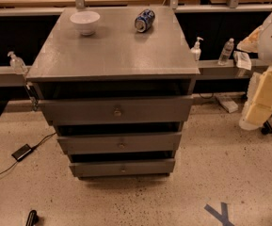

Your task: Open bottom drawer

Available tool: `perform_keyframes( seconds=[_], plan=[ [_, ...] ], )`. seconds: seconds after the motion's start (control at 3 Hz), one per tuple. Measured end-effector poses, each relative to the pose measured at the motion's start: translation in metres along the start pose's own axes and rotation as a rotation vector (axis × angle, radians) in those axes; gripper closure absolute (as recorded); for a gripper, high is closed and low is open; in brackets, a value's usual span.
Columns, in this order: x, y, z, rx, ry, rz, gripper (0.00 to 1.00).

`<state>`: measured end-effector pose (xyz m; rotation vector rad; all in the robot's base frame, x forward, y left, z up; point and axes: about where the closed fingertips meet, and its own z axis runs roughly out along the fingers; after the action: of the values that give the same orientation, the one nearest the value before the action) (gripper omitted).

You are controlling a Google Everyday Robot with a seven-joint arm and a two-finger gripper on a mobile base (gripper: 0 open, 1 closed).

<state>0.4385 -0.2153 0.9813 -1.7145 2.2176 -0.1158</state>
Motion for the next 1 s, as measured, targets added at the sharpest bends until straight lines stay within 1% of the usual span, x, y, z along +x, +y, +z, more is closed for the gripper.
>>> perform_keyframes(
  seconds=[0.33, 0.67, 1.0],
  plan=[
    [0.0, 0.0, 0.0, 0.0, 0.0, 0.0, 0.0],
    [0.004, 0.003, 0.019, -0.03, -0.035, 0.02, 0.0],
    [0.009, 0.011, 0.061, -0.085, -0.083, 0.033, 0.0]
  ],
)
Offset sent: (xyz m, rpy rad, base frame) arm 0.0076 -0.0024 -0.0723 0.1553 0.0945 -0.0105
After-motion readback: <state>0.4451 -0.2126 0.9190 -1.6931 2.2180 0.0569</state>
